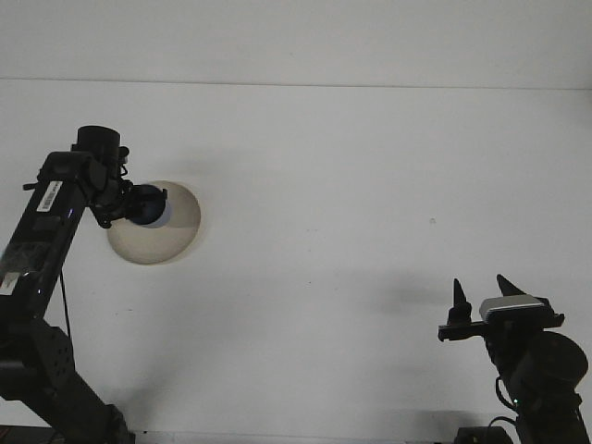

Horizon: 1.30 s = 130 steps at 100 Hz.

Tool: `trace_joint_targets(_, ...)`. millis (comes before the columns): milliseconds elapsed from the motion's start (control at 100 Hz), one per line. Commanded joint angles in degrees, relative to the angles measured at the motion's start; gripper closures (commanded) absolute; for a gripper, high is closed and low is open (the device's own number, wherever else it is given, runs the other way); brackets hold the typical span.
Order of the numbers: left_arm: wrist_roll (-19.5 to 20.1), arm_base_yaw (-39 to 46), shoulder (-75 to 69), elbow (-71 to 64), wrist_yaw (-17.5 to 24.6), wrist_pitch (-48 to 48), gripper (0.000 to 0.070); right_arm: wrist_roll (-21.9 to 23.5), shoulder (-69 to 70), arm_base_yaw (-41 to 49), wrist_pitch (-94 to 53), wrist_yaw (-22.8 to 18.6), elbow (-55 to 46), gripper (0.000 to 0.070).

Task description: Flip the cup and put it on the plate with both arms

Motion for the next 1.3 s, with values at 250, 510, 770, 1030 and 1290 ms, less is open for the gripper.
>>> trace_joint_targets(250, 0.1, 0.6, 3.6, 1.2, 0.1, 0.7, 0.0682, 0.5, 0.2, 0.1, 0.6, 0.0, 0.5, 0.0216)
trace_joint_targets(510, -0.3, 1.7, 6.0, 1.2, 0.2, 0.9, 0.0659, 0.5, 0.2, 0.1, 0.6, 0.0, 0.5, 0.0216)
trace_joint_targets(770, -0.6, 2.1, 6.7, 1.2, 0.3, 2.1, 0.0385, 0.5, 0.2, 0.1, 0.6, 0.0, 0.5, 0.0216)
trace_joint_targets(1030, -0.6, 2.1, 6.7, 3.9, 0.6, 2.1, 0.0154, 0.5, 0.2, 0.1, 0.6, 0.0, 0.5, 0.0216)
trace_joint_targets(1290, -1.3, 2.1, 6.5, 12.8, 0.7, -3.2, 0.0154, 0.5, 0.2, 0.1, 0.5, 0.0, 0.5, 0.0216)
